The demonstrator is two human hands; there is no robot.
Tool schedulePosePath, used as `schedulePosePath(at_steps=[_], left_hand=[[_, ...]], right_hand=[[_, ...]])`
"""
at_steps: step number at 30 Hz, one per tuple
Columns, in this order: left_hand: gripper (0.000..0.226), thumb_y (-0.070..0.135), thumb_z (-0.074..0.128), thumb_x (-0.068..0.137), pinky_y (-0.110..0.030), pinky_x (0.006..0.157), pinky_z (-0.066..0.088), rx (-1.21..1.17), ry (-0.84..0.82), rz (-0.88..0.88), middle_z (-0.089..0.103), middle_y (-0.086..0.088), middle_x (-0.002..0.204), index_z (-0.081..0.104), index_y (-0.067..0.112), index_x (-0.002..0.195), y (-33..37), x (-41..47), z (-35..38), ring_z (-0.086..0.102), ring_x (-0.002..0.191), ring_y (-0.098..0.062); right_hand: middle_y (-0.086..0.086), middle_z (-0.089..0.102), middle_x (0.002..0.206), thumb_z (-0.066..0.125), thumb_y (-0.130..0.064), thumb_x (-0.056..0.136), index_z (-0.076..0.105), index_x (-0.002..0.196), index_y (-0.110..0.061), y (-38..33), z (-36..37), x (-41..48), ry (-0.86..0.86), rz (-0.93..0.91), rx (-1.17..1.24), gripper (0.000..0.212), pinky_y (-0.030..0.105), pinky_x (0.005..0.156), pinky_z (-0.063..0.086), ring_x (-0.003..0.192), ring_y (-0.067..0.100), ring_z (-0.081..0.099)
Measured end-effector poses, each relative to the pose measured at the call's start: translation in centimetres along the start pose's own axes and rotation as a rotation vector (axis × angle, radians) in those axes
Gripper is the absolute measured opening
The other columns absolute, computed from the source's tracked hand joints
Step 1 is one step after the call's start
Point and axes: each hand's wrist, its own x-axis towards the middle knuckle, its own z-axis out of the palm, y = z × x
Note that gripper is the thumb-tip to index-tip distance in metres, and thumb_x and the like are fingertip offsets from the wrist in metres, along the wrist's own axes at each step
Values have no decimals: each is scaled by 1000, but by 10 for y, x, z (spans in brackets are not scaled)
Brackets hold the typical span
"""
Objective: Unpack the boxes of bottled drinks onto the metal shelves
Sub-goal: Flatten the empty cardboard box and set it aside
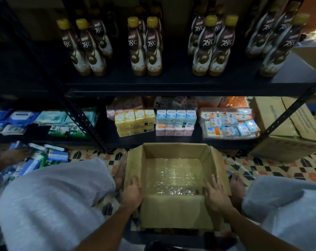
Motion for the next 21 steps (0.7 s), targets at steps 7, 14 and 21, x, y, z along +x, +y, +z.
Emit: schedulePosePath(at_steps=[7, 14, 21], left_hand=[[57, 54, 50, 97, -31, 84, 42, -453, -123, -376, 58, -14, 114, 60, 3, 121, 3, -7, 11, 52, 97, -25], [38, 37, 60, 96, -43, 92, 53, -837, -150, -448, 61, -14, 111, 60, 4, 113, 8, -1, 14, 60, 102, -33], [12, 2, 65, 88, -36, 72, 53, -1259, 21, -513, 70, -11, 87, 72, 11, 87, 1, -18, 9, 63, 86, -31]], right_hand=[[14, -14, 167, 26, -42, 107, 13, 161, -25, -3, 1, 0, 7, 10, 22, 58, 47, 125, -4, 152, 30, -21], [14, -14, 167, 30, -41, 107, 18, 160, -24, -3, 1, -1, -2, 11, 14, 58, 48, 125, -2, 152, 30, -21], [15, -14, 167, 31, -39, 107, 18, 160, -23, -9, 0, -3, -9, 32, 12, 57, 49, 125, -2, 153, 32, -19]])
